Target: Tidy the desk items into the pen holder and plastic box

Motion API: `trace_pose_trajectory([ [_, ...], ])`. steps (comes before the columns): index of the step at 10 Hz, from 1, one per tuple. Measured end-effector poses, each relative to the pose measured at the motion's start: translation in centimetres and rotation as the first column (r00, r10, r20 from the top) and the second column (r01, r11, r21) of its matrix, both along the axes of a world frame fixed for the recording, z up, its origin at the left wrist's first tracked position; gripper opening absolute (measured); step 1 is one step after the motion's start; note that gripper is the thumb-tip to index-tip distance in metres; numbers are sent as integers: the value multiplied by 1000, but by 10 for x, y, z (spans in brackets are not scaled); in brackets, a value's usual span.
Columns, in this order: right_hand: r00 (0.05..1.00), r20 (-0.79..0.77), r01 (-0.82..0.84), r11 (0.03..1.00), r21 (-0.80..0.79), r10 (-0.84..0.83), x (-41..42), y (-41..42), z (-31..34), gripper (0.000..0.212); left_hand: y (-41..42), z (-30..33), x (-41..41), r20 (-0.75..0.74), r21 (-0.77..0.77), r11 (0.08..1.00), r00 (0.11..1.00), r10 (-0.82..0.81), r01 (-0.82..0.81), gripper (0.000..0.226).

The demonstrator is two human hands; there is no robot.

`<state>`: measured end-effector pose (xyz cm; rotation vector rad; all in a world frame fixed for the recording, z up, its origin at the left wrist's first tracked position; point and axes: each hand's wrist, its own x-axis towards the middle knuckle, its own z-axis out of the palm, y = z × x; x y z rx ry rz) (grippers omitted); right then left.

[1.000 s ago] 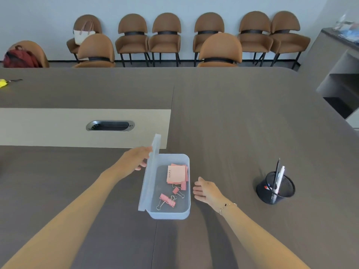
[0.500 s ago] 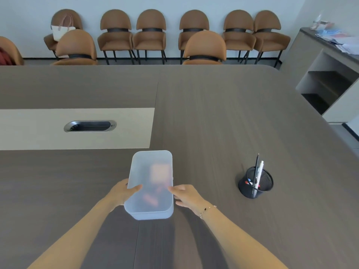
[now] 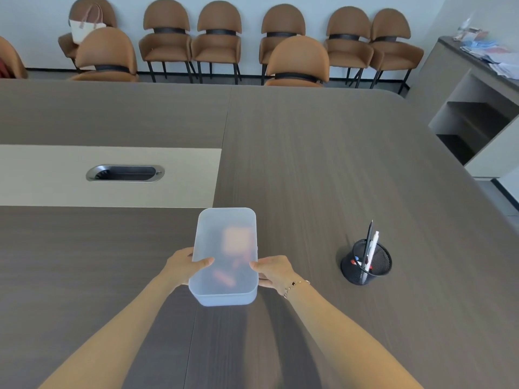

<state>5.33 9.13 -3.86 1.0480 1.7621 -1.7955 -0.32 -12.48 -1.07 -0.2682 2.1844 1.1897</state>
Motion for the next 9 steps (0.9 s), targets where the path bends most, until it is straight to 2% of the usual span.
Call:
trace_pose_trajectory([
  [1,1000,3,28,998,64,-28,-3,-3,0,7,1,-1,1,-12,-4,1000,1000,6,-6,30],
  [3,999,7,52,996,76,-52,-3,-5,0,7,1,-1,0,-34,-30,1000,999,-3,2,20],
  [4,998,1,62,993,102,-62,-1,-5,-1,25,0,-3,1,-44,-29,1000,999,6,-7,16],
  [5,999,-24,38,997,68,-36,-2,-7,-3,24,0,-2,3,-42,-13,1000,999,17,-18,16],
  [6,999,-37,38,997,74,-36,3,-7,4,37,1,0,3,-50,-12,1000,999,17,-18,17],
  [7,998,-64,26,1000,-3,-27,14,-2,4,28,3,1,10,-45,-7,1000,998,-31,31,31],
  [8,997,-68,27,999,-40,-30,30,5,13,29,4,18,11,-76,-55,998,997,-20,16,72],
  [9,999,-3,-52,999,0,52,60,14,25,40,-13,39,27,-90,-88,996,996,4,-12,83],
])
